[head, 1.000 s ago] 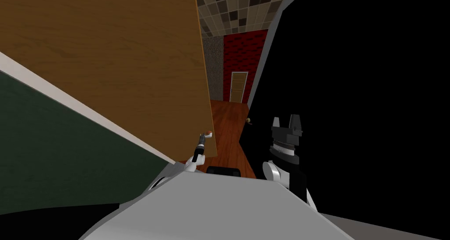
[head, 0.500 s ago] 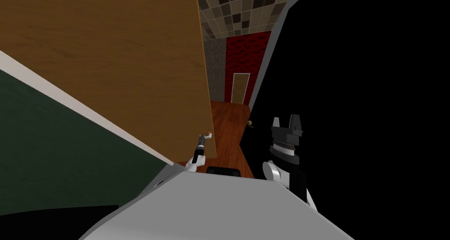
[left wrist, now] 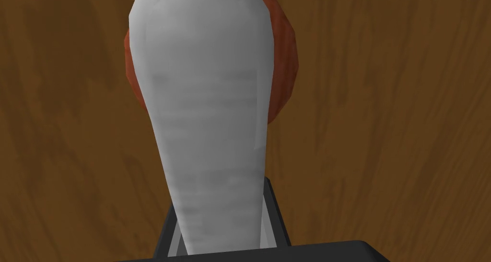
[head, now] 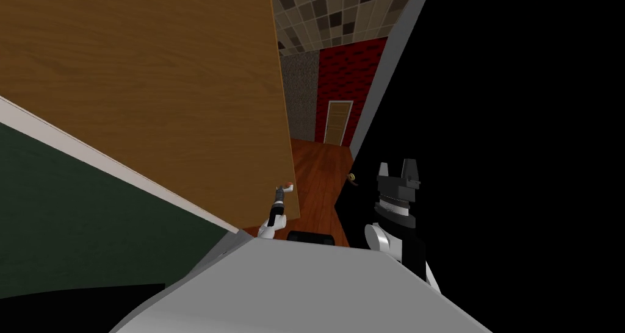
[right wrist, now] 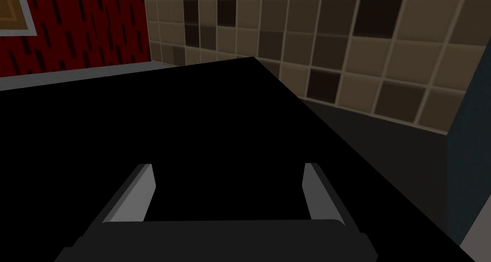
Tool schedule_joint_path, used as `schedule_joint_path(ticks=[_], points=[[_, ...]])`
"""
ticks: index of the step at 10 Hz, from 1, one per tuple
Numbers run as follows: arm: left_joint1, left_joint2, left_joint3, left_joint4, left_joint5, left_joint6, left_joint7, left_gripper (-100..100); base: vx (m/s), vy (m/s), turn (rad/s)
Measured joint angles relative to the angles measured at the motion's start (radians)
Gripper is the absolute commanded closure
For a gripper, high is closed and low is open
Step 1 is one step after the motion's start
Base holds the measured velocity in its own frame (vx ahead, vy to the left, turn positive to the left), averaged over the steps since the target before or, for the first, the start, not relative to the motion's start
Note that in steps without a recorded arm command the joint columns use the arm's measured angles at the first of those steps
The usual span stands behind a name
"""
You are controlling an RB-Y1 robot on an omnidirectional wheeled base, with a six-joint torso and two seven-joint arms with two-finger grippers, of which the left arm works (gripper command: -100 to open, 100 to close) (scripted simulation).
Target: Push the door open
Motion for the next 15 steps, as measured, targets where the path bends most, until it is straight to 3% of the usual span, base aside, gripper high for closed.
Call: schedule_joint_path(ticks=[3,4,6,7,8,10,11,12,13,14,15], points=[[0.000,0.005,0.017,0.010,0.009,-0.007,-0.009,100,0.124,-0.001,0.040],[-0.014,0.017,0.024,0.045,0.015,-0.018,-0.011,100,0.134,0.005,0.001],[0.014,0.013,0.030,-0.015,0.018,0.007,-0.024,100,0.194,0.013,0.041],[-0.002,0.025,0.038,0.012,0.024,-0.004,-0.026,100,0.228,0.001,0.006],[0.010,0.027,0.046,-0.009,0.029,0.002,-0.032,100,0.220,-0.003,0.073],[-0.035,0.048,0.074,0.051,0.047,-0.021,-0.048,100,0.172,0.015,0.041],[-0.042,0.053,0.080,0.064,0.050,-0.037,-0.051,100,0.066,0.011,0.004],[-0.025,0.048,0.080,0.029,0.049,-0.025,-0.055,100,0.006,0.013,-0.002],[-0.047,0.056,0.081,0.071,0.050,-0.043,-0.053,100,-0.025,0.002,-0.020],[-0.028,0.053,0.078,0.044,0.048,-0.034,-0.051,100,-0.033,-0.009,-0.015],[0.000,0.042,0.076,-0.014,0.047,-0.002,-0.055,100,0.111,0.005,0.103]])
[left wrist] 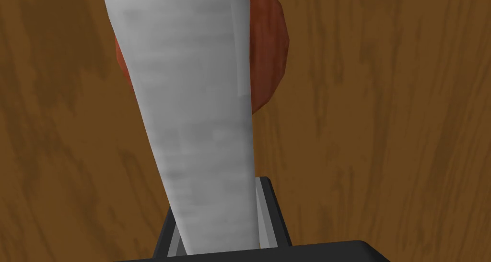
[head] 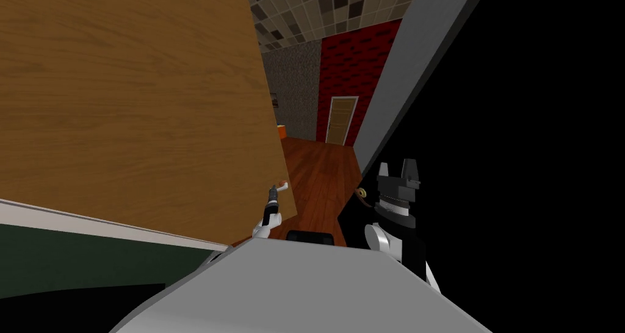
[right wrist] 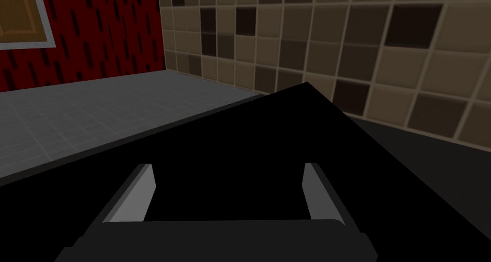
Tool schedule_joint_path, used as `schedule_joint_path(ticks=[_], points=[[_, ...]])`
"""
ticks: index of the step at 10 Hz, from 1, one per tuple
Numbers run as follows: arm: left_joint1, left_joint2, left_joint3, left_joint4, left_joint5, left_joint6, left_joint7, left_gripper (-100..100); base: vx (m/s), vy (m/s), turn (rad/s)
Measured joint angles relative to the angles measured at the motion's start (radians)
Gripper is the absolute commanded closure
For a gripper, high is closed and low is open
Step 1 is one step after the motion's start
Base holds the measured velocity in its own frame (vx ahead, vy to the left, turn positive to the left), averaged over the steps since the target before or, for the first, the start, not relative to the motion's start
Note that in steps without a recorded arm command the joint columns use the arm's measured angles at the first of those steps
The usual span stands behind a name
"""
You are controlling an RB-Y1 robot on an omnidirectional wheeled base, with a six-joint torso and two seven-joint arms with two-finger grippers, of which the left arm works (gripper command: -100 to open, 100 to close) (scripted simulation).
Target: Push the door open
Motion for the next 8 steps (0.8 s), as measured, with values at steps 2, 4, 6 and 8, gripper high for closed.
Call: schedule_joint_path(ticks=[2,4,6,8], points=[[-0.002,0.003,0.016,0.014,0.011,0.006,-0.012,100,0.161,-0.009,0.044],[-0.011,0.006,0.037,0.035,0.024,-0.017,-0.022,100,0.212,-0.011,0.065],[-0.029,0.015,0.058,0.065,0.036,-0.041,-0.029,100,0.105,0.024,0.011],[-0.014,0.003,0.070,0.016,0.043,-0.016,-0.043,100,0.166,-0.008,0.072]])
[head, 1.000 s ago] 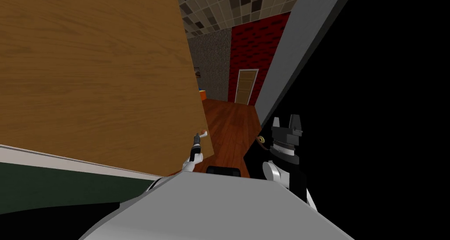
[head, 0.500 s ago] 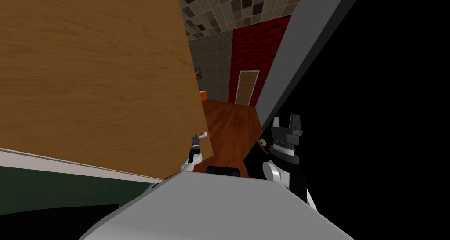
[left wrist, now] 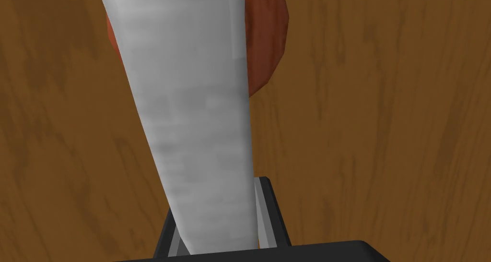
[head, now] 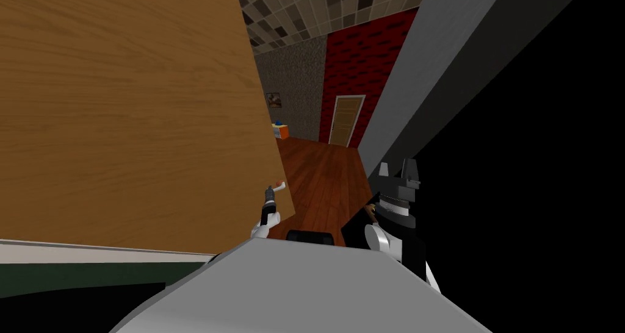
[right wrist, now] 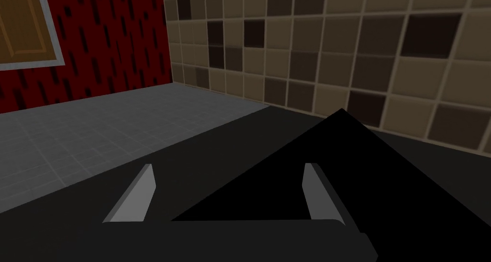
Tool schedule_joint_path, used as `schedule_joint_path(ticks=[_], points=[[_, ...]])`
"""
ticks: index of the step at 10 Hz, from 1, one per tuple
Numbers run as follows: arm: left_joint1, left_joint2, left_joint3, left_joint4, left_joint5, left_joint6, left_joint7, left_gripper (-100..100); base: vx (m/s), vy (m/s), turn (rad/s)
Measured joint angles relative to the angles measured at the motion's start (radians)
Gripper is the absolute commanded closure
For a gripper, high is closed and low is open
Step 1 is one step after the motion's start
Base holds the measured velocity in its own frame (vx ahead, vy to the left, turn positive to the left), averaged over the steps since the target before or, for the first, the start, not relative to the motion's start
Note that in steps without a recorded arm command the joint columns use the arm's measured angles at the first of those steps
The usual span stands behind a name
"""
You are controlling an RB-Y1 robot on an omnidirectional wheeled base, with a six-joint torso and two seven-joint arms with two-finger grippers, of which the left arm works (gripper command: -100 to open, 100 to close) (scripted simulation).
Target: Push the door open
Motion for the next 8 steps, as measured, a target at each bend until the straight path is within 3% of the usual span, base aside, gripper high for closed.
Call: schedule_joint_path(ticks=[2,4,5,8], points=[[-0.014,-0.001,0.027,0.036,0.018,-0.016,-0.012,100,0.183,-0.002,0.062],[0.001,-0.011,0.038,-0.005,0.023,-0.009,-0.024,100,0.098,-0.006,0.033],[0.022,-0.028,0.047,-0.044,0.027,0.006,-0.032,100,0.166,-0.027,0.064],[0.015,-0.041,0.081,-0.019,0.047,-0.012,-0.049,100,0.184,-0.044,0.081]])
